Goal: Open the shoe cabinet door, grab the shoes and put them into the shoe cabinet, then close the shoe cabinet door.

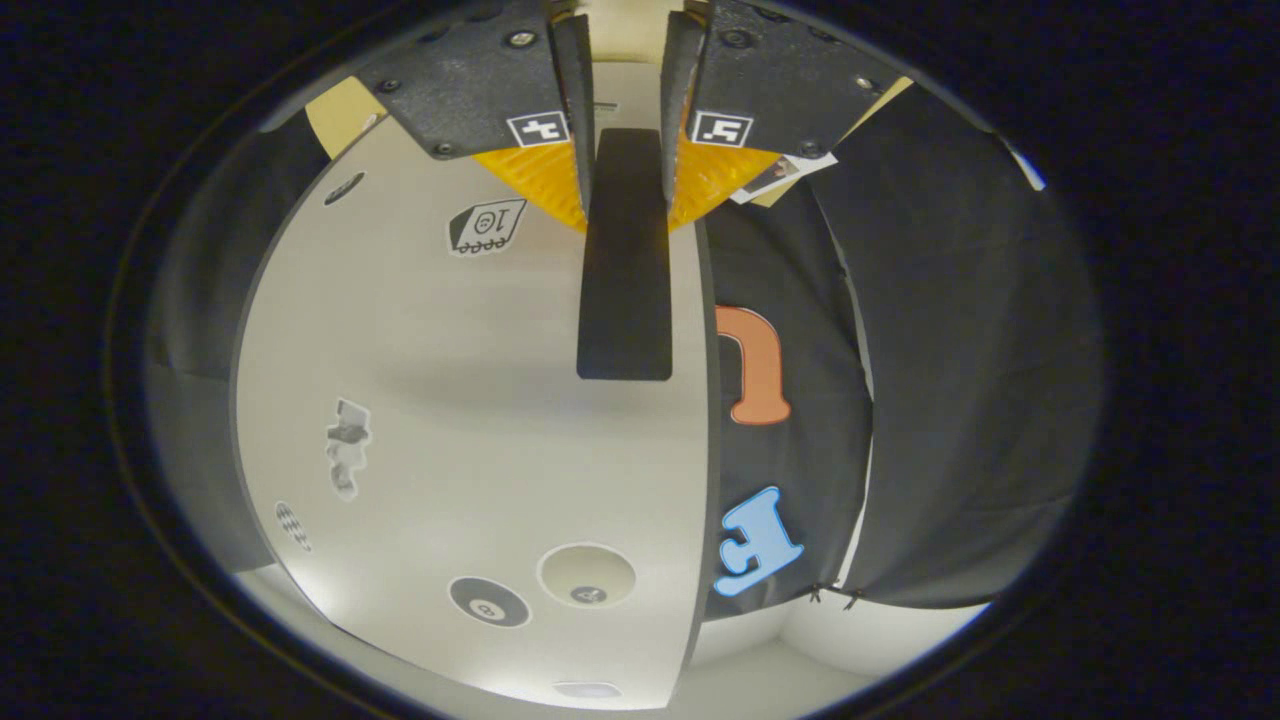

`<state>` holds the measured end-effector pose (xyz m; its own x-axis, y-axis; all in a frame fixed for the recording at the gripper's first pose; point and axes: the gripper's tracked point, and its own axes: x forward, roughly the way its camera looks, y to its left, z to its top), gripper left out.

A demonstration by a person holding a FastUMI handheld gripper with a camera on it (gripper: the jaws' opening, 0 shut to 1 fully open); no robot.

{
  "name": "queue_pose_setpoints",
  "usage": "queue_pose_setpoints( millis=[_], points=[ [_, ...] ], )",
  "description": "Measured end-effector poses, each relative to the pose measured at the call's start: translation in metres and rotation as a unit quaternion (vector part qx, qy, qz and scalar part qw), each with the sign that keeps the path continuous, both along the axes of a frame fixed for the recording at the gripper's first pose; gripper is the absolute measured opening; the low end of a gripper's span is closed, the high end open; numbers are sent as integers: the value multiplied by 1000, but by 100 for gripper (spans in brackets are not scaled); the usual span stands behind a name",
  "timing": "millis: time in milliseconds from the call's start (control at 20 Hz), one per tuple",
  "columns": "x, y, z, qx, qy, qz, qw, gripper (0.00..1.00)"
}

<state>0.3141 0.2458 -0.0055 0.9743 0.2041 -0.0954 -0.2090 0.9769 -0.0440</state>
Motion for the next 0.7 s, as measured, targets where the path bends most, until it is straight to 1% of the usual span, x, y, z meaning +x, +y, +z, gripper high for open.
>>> queue_pose_setpoints(
  millis=[250, 450, 700],
  points=[
    [-55, -26, -7, -2, -4, 6, 1000, 30],
    [-96, -50, -9, 4, 0, 4, 1000, 29],
    [-140, -82, -9, 9, 1, 4, 1000, 29]
  ],
)
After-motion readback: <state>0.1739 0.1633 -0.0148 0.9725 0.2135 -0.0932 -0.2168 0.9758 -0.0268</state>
